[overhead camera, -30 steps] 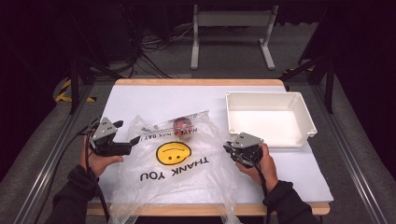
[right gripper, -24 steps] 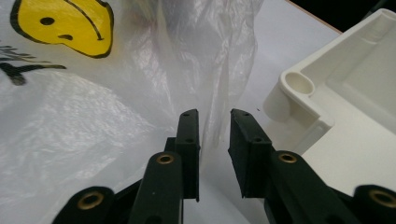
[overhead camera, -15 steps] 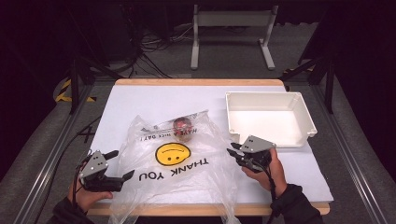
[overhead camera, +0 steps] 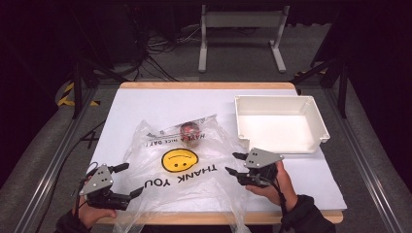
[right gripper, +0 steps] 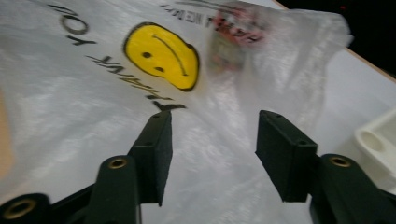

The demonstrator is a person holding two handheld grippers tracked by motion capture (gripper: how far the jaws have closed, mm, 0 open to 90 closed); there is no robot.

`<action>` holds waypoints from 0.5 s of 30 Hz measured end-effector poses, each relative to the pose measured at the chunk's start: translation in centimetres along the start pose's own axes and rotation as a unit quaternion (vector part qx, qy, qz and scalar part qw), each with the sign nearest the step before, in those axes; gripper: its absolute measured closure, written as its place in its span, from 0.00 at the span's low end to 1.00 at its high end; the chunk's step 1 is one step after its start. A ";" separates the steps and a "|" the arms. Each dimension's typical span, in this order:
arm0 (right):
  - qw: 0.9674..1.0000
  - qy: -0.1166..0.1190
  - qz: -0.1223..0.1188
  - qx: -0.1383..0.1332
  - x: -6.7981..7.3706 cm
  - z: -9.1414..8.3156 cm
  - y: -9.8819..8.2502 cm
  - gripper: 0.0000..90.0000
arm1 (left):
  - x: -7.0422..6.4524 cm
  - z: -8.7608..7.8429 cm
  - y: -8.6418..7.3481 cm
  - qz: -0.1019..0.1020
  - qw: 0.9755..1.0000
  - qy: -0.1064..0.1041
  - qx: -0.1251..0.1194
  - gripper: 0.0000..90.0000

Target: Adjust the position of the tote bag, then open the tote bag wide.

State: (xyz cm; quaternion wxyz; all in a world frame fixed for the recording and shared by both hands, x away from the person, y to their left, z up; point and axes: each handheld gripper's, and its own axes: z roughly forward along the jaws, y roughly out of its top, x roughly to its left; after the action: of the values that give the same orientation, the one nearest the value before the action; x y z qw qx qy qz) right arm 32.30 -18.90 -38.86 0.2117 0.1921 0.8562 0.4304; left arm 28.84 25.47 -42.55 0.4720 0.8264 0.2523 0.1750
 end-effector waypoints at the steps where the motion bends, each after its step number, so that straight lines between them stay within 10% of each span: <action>1: 1.000 0.016 -0.012 0.003 0.7 0.2 0.3 0.44 | -0.2 0.1 -0.1 0.002 1.000 -0.006 0.004 0.11; 15: 0.996 0.079 -0.036 0.023 3.4 1.9 0.6 0.20 | -0.5 2.3 -1.1 0.031 0.995 -0.018 0.095 0.44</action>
State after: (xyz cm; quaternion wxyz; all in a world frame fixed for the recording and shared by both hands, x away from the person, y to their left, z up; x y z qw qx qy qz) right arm 30.53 -15.63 -40.07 0.1545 0.1316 0.8860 0.4170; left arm 29.39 24.06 -44.62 0.3898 0.8782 0.2332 0.1501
